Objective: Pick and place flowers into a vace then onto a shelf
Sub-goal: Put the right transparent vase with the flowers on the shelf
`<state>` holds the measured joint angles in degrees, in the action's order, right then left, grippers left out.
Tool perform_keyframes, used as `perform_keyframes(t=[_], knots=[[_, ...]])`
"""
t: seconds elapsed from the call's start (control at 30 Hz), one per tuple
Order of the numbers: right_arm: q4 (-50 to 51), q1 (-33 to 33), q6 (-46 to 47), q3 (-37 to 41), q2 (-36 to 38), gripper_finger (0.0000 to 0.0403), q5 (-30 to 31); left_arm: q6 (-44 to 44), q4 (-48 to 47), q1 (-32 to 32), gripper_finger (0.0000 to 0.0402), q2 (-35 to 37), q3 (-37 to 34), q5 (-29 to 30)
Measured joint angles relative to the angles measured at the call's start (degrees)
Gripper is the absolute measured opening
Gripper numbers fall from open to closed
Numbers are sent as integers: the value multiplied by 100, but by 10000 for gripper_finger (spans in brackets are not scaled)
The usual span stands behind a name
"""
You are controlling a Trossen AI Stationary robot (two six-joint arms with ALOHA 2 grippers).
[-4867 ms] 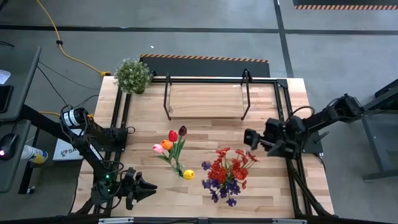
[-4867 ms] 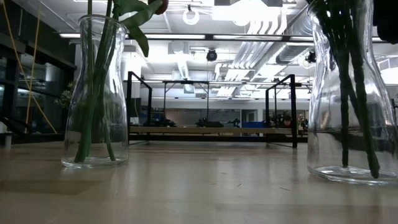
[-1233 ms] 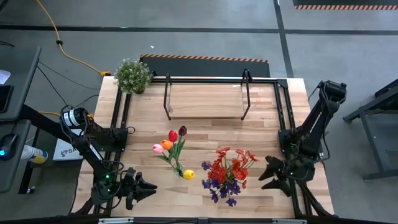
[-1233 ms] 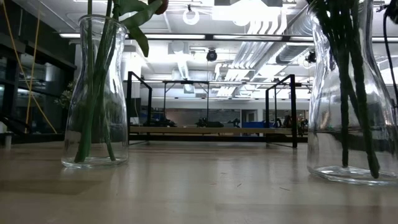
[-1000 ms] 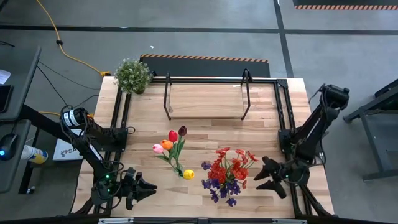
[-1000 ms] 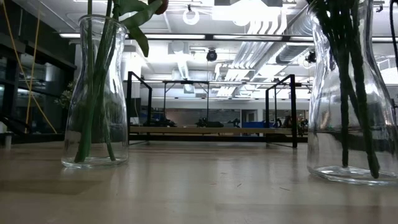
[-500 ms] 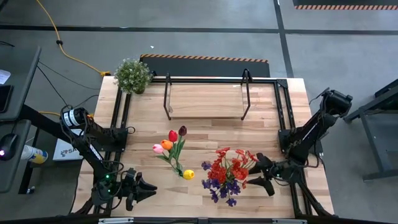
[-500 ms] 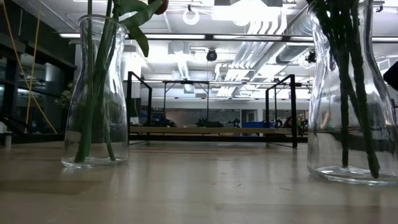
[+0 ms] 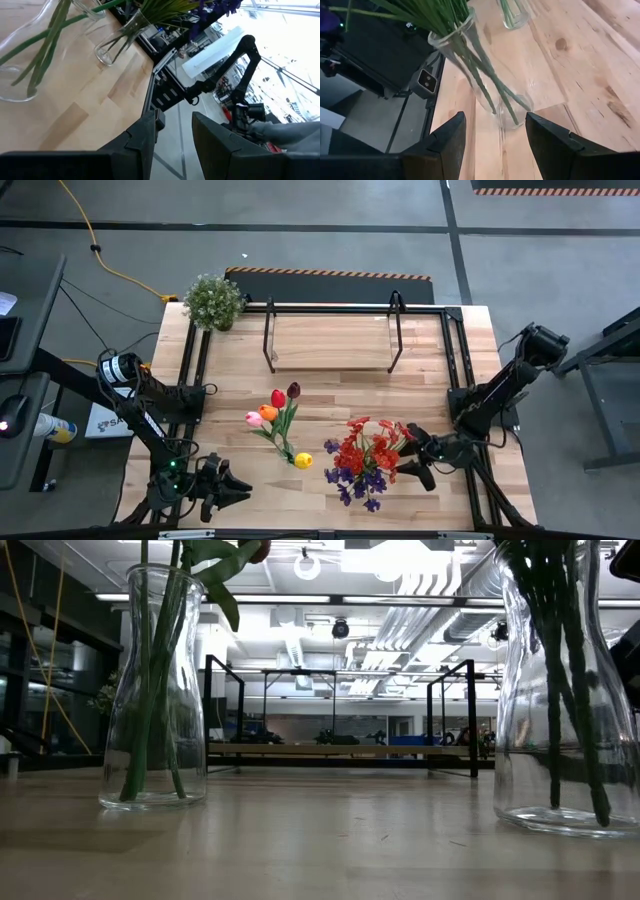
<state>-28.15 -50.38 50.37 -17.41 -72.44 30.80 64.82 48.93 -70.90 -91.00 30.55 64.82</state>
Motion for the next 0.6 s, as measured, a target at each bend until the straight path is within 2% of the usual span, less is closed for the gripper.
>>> perform_keyframes(t=[0.13,0.4,0.6], knots=[[30,-215,165,0,0,195,132,0,-1,-2,163,0,0,0],[142,-779,404,0,0,195,1267,0,-99,0,163,0,0,1],[133,-993,642,0,-106,195,1693,-2,-111,0,163,0,0,2]])
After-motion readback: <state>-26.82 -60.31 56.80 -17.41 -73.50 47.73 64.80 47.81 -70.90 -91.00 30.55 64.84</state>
